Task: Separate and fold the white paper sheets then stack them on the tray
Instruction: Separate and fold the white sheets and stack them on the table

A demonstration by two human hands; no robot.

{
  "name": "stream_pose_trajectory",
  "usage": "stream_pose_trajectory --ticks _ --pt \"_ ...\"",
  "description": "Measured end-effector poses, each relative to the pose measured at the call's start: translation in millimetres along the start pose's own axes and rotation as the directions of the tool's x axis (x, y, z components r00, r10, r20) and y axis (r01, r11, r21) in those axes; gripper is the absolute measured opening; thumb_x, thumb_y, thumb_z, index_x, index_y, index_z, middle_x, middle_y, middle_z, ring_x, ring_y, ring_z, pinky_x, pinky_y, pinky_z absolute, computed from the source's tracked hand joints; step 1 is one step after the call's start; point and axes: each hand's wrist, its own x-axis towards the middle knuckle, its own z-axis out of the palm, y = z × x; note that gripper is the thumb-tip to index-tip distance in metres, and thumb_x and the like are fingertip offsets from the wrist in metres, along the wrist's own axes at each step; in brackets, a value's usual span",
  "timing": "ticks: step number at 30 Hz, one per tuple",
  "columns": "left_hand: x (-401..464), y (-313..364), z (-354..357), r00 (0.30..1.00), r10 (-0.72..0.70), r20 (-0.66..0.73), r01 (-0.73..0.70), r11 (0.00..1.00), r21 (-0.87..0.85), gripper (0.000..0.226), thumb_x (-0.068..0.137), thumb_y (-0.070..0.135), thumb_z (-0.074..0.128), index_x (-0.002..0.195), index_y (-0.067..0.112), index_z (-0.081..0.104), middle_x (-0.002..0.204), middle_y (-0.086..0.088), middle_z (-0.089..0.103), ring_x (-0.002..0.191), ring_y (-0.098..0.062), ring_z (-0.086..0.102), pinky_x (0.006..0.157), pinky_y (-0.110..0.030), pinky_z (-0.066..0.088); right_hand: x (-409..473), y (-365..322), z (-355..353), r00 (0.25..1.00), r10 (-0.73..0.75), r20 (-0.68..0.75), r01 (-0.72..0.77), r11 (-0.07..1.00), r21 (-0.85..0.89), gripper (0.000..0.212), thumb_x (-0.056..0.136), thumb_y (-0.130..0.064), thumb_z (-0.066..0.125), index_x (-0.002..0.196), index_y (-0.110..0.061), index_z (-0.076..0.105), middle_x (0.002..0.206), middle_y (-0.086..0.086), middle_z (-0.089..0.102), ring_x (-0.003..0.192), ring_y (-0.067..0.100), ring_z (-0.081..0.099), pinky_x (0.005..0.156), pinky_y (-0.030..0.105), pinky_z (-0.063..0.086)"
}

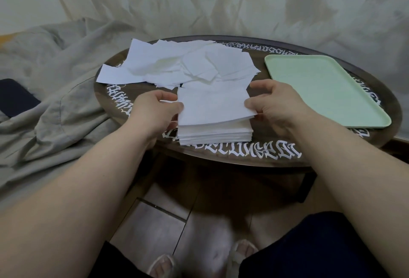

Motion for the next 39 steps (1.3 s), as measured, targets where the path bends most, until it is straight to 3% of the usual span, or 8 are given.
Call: stream_pose_trajectory --ticks 4,11,22,26,29,32,36,39 --pt "-2 0 0 1.0 0.014 0.005 -0.014 0.999 0.031 0.016 0.086 0.01 0.07 0.101 0.01 0.066 0.095 -0.011 0.071 0.069 -0.017 0.068 0.06 -0.024 0.055 -1 3 -1 1.0 0.011 0.019 -0.011 0.999 -0.035 0.051 0.076 0.003 0.07 0.122 -0.016 0.058 0.119 0.016 0.062 0.095 0.027 0.065 0.059 0.027 0.05" --pt "-3 -4 1 1.0 0.011 -0.004 -0.011 0.995 0.1 0.011 0.084 0.009 0.071 0.092 0.014 0.065 0.083 -0.01 0.068 0.07 -0.024 0.067 0.085 -0.047 0.058 -6 6 -2 0.997 0.053 0.055 -0.048 0.996 -0.079 0.055 0.078 0.013 0.062 0.126 -0.013 0.055 0.105 0.016 0.066 0.085 0.028 0.067 0.071 0.036 0.059" --pt "-5 -2 -2 1.0 0.02 -0.017 -0.017 0.992 0.124 0.013 0.085 0.008 0.07 0.096 0.012 0.064 0.078 -0.009 0.065 0.06 -0.019 0.061 0.065 -0.03 0.056 -8 5 -2 0.997 0.043 0.065 -0.036 0.993 -0.111 0.049 0.081 0.011 0.063 0.123 -0.013 0.056 0.099 0.016 0.068 0.089 0.031 0.069 0.077 0.042 0.06" --pt "-4 -6 -3 0.999 0.044 -0.005 -0.042 0.975 0.219 0.014 0.085 0.011 0.07 0.098 0.013 0.064 0.074 -0.006 0.065 0.05 -0.012 0.059 0.058 -0.026 0.052 -8 9 -2 0.998 0.014 0.065 0.003 0.97 -0.244 0.047 0.082 0.003 0.067 0.125 -0.014 0.057 0.096 0.008 0.068 0.087 0.025 0.068 0.079 0.04 0.059" --pt "-4 -8 -5 0.992 0.129 0.01 -0.121 0.892 0.435 0.023 0.084 0.024 0.07 0.105 0.016 0.062 0.081 0.003 0.068 0.073 -0.018 0.065 0.077 -0.034 0.054 -7 6 -3 0.983 -0.178 0.043 0.166 0.77 -0.616 0.032 0.083 -0.015 0.069 0.114 -0.018 0.06 0.098 -0.005 0.064 0.089 0.016 0.059 0.076 0.027 0.046" --pt "-11 -5 -6 0.976 0.214 0.045 -0.199 0.783 0.589 0.028 0.083 0.034 0.071 0.104 0.021 0.059 0.09 0.01 0.065 0.089 -0.015 0.059 0.07 -0.028 0.041 -12 -2 -3 0.933 -0.343 0.106 0.302 0.589 -0.75 0.015 0.084 -0.026 0.069 0.096 -0.022 0.061 0.092 -0.006 0.06 0.087 0.014 0.056 0.071 0.025 0.035" --pt "-23 -1 -10 0.952 0.246 0.181 -0.303 0.691 0.656 0.038 0.073 0.04 0.08 0.098 0.024 0.056 0.094 0.01 0.063 0.087 -0.014 0.062 0.073 -0.028 0.041 -22 -2 -4 0.93 -0.243 0.277 0.366 0.529 -0.766 0.022 0.079 -0.035 0.074 0.087 -0.022 0.059 0.089 -0.004 0.061 0.084 0.014 0.058 0.071 0.026 0.042" --pt "-27 0 -12 0.942 0.245 0.232 -0.336 0.636 0.695 0.039 0.069 0.04 0.084 0.092 0.024 0.056 0.09 0.011 0.064 0.084 -0.012 0.066 0.08 -0.031 0.047 -24 0 -8 0.939 -0.166 0.3 0.341 0.544 -0.767 0.029 0.074 -0.04 0.078 0.085 -0.022 0.058 0.084 -0.009 0.06 0.08 0.01 0.057 0.066 0.021 0.042"
